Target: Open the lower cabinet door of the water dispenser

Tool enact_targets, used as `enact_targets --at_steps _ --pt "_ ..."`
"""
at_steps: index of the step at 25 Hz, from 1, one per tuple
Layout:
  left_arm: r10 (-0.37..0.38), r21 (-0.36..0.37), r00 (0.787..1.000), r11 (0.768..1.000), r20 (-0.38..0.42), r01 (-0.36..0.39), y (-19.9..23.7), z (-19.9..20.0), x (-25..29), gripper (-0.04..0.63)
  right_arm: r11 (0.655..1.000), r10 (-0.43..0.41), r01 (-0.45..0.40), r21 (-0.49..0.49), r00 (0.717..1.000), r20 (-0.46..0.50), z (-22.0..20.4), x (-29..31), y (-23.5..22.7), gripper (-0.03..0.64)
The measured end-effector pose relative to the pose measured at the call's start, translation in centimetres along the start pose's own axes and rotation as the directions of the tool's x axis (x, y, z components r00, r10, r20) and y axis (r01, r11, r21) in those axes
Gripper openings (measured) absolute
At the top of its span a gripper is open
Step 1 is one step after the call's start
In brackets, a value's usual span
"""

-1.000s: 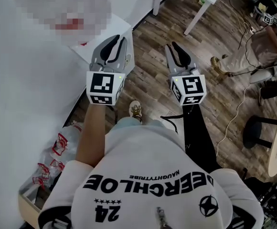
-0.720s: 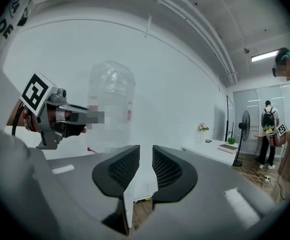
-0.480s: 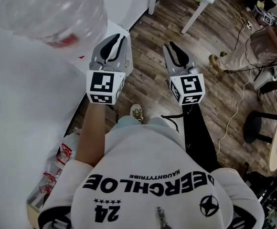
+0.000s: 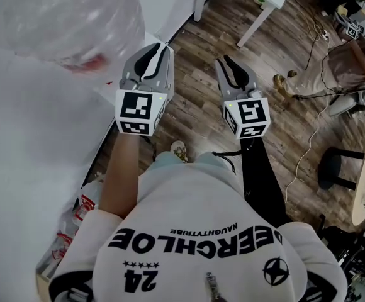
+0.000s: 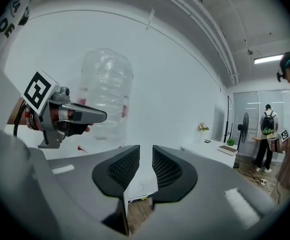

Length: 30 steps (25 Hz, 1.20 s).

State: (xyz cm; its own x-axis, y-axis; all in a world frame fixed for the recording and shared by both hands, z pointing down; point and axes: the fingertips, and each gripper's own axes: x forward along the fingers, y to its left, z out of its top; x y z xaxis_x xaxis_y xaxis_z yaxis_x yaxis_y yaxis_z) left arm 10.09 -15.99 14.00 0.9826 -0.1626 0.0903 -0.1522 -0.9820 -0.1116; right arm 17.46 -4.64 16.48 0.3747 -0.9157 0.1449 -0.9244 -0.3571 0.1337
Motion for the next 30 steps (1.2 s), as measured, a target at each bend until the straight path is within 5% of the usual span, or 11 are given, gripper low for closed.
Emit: enact_targets --at_steps 17,30 --pt "0.033 0.017 0.999 0.999 -0.007 -0.033 2.2 -0.7 -1.2 0.06 0.999 0.027 -0.028 -0.035 0.999 -0.026 0.7 2.8 2.1 0.061" --pt "0.067 -0.055 0.997 0.996 -0.029 -0.068 3.0 -2.9 -1.9 0.06 0.989 0.098 -0.104 -0.104 0.993 -0.062 0.4 3.7 4.5 0.061"
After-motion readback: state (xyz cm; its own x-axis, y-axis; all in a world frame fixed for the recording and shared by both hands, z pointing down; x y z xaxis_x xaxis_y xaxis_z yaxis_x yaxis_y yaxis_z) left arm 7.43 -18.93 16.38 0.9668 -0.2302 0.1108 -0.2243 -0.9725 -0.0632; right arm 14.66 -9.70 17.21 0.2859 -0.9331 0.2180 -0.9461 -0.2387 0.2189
